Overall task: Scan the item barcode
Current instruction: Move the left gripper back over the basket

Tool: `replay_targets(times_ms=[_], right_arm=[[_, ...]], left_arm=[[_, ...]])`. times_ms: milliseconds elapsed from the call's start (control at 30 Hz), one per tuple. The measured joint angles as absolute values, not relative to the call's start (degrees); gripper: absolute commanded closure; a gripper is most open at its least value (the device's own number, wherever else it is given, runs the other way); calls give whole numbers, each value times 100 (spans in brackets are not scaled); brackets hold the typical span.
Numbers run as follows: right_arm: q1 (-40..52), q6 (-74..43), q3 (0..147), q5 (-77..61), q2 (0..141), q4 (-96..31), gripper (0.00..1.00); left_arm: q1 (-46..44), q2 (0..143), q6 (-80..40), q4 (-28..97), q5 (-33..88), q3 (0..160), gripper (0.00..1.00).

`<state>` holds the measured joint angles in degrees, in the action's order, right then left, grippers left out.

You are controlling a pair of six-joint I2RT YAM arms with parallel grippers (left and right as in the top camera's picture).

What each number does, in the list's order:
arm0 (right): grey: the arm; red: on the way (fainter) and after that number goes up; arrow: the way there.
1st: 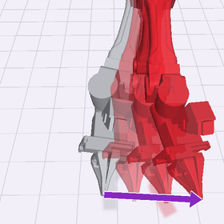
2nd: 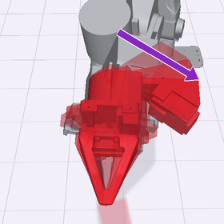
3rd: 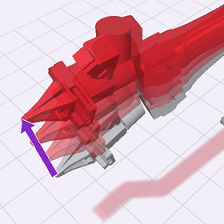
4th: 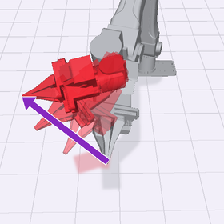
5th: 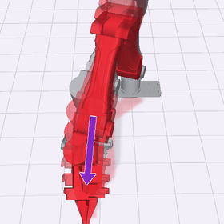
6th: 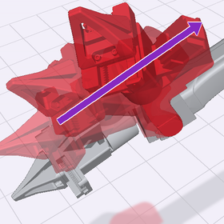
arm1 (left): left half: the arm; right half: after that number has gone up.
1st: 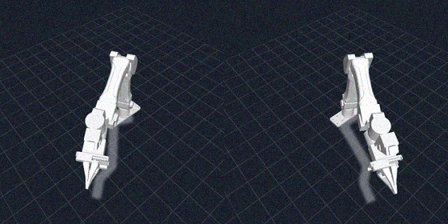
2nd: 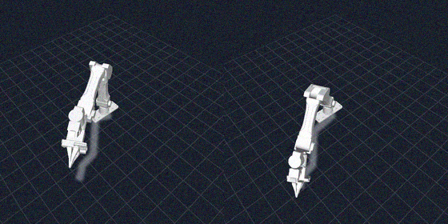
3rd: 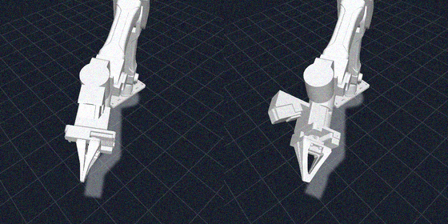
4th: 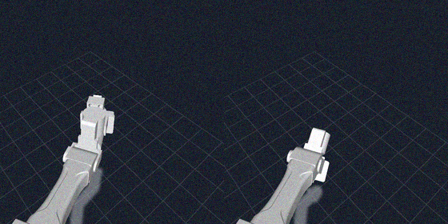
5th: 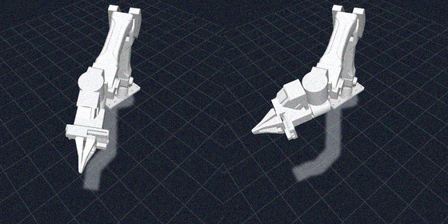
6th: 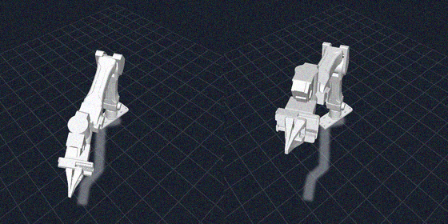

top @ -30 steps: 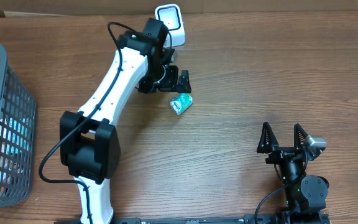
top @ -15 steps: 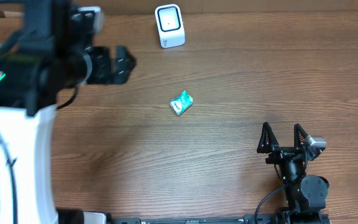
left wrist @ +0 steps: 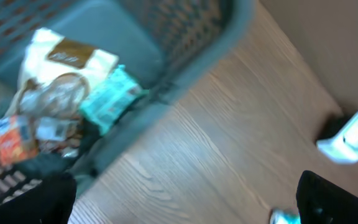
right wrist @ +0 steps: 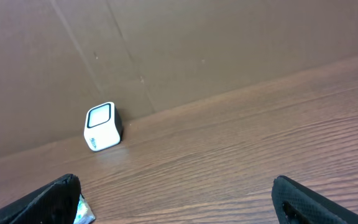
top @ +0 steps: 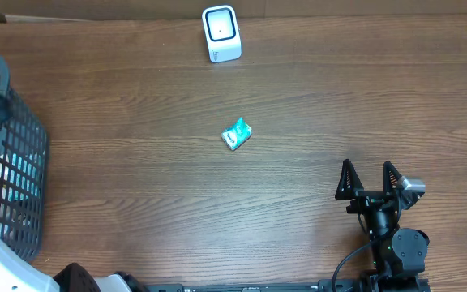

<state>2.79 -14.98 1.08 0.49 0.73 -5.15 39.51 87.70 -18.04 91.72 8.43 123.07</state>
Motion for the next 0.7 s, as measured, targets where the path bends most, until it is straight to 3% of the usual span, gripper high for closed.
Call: replay_targets(times_ms=[300,700], right_arm=[[279,-1496,108,49,73,-513,0],[279,-1494,108,47,73,-513,0]], left_arm=[[4930,9570,-2150,8954,768,11552,11],[5612,9793,-1857,6573,744,9253,11]])
